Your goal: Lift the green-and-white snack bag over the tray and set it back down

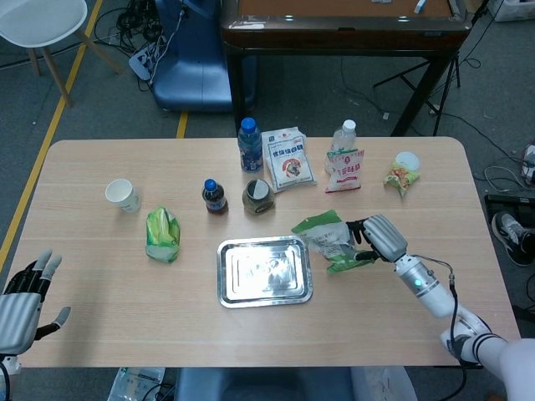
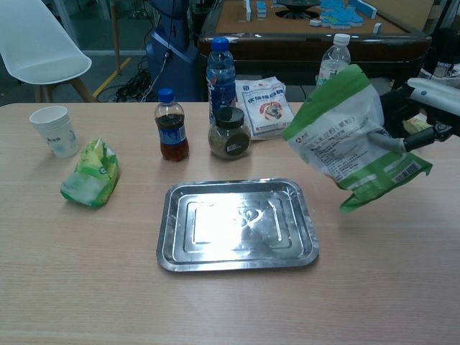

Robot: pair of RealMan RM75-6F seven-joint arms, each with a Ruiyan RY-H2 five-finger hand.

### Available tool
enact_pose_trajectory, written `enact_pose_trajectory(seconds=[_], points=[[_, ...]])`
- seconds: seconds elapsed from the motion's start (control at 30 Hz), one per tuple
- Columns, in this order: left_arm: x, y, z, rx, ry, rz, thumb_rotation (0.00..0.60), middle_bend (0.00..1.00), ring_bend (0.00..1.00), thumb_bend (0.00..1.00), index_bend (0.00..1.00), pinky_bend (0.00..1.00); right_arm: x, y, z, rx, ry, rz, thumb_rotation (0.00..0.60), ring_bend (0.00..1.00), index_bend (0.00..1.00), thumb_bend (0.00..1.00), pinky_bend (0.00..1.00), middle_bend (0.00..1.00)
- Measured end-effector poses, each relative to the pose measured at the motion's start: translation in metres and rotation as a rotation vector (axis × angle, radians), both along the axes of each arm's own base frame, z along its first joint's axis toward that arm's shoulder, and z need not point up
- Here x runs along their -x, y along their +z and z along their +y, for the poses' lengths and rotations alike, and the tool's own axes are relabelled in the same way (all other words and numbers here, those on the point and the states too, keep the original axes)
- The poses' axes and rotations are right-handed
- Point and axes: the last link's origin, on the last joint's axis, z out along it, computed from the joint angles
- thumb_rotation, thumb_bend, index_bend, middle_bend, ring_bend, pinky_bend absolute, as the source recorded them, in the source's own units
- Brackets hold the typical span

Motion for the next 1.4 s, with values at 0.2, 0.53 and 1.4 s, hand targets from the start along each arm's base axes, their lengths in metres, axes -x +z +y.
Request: enact_pose_trajectory(seconds=[0.2,0.53,1.4], points=[[0.002,0.003,-0.004,-0.009,0.009,0.000,0.600,0.00,0.08,0.26,0.05,0.12,-0.043,0.009,-0.008,-0.128,0.022,0.061,0.600,0.70,0.81,0.66,0.78,0.74],[0.004,0.005,-0.008,-0.019,0.010,-0.004,0.600,0.00,0.08,0.26,0.05,0.12,-0.101,0.026,-0.026,-0.241,0.075,0.355,0.600,0.75,0.85,0.66,0.82,0.80],[0.012,0.008,-0.015,-0.040,0.032,-0.015,0.600,0.00,0.08,0.26,0.05,0.12,-0.170,-0.008,-0.022,-0.270,0.266,0.657,0.600,0.80,0.89,0.66,0.84,0.83]])
